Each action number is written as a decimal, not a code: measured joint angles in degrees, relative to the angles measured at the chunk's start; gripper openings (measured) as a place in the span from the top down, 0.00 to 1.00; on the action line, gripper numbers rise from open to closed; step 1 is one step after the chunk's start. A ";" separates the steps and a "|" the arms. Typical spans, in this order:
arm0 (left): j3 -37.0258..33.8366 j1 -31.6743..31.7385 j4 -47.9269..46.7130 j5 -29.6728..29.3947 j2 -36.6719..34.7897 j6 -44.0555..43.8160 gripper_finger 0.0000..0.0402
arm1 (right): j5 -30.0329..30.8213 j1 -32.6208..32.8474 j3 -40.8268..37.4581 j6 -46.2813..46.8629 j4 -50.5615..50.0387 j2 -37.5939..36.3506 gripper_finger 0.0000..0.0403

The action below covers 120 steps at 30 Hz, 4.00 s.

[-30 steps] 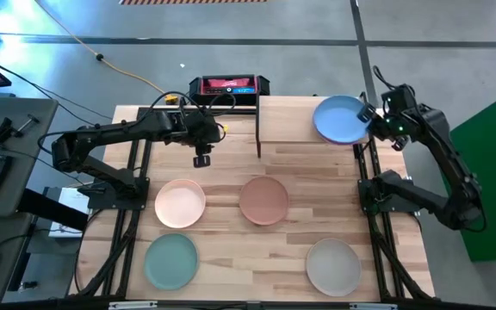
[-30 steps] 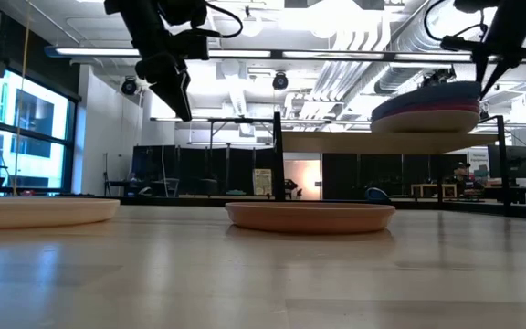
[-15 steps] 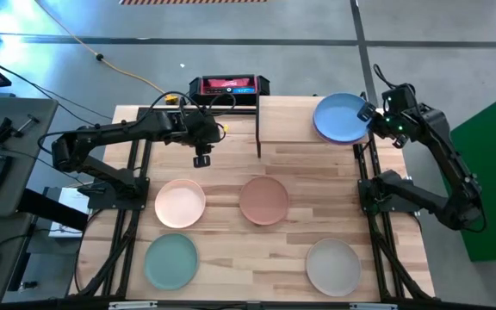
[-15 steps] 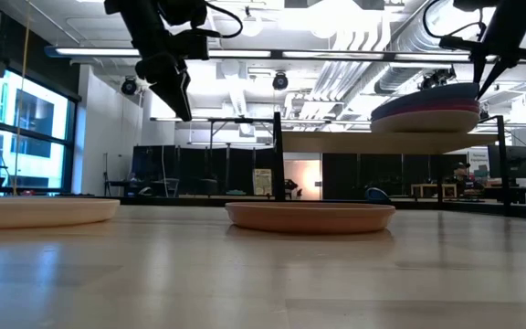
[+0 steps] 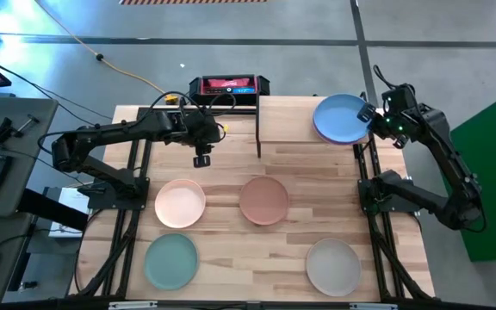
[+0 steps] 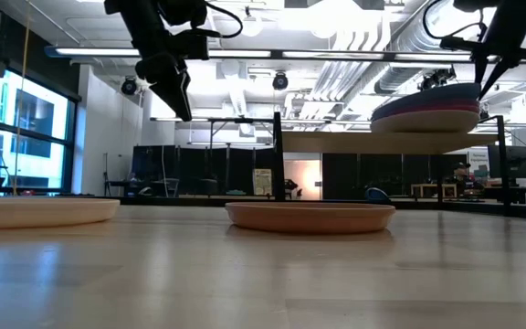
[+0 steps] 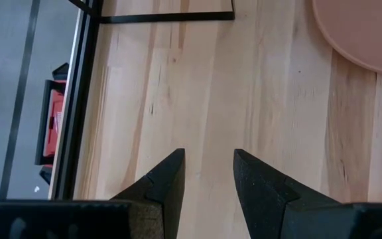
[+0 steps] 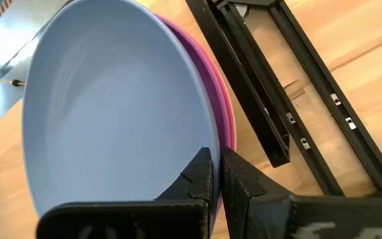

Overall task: Place and stack plates onto a shelf
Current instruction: Stack the blue plate on top of the violet plate on the shelf, then put the light orange plate on the shelf

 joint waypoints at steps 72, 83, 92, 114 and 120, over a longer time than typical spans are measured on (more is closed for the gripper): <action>0.00 0.00 -0.01 0.00 0.00 0.00 0.71 | -20.82 0.07 0.02 -20.40 1.68 -7.00 0.65; 0.00 0.00 0.01 0.00 0.00 0.00 0.71 | -22.54 0.07 0.02 -25.09 -1.79 -7.26 0.65; 0.00 0.00 0.11 0.02 0.00 0.02 0.71 | -30.44 0.07 0.02 -25.09 -4.22 -8.62 0.65; 0.00 -0.35 13.37 0.04 0.00 -12.47 0.71 | -39.71 0.07 0.02 -18.87 -2.02 -22.04 0.65; 0.00 -0.35 12.96 0.06 0.00 -19.55 0.71 | -39.69 0.07 0.02 -20.64 -2.04 -24.78 0.65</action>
